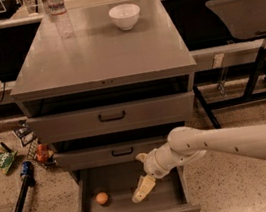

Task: Pick orange from bottom drawer and place on counter

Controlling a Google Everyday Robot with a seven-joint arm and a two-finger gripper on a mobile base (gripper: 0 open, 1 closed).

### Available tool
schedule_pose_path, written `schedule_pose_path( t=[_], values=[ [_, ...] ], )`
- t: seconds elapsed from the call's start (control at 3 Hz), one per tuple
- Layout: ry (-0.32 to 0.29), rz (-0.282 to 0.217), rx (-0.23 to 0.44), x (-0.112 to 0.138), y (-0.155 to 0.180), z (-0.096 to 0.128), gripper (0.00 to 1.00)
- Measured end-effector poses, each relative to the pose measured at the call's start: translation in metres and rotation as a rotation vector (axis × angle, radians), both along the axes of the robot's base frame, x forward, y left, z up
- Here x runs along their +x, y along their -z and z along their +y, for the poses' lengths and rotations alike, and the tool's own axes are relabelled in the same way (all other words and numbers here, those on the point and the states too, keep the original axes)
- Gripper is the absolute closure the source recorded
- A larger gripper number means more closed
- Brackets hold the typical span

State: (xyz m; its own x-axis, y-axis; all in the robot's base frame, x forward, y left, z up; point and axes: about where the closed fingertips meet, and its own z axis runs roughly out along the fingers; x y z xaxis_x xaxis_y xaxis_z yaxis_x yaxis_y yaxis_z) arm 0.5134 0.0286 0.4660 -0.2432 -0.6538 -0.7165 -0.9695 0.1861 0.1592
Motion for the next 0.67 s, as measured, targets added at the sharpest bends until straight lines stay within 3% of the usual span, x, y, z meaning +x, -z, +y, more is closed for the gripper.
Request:
schedule_pose_path(
  t=[0.33,0.67],
  values=[
    [-0.004,-0.002,0.005,-0.002,-0.002,-0.002,0.00],
    [-0.006,-0.014,0.064,0.009,0.015,0.020,0.00]
  ],
)
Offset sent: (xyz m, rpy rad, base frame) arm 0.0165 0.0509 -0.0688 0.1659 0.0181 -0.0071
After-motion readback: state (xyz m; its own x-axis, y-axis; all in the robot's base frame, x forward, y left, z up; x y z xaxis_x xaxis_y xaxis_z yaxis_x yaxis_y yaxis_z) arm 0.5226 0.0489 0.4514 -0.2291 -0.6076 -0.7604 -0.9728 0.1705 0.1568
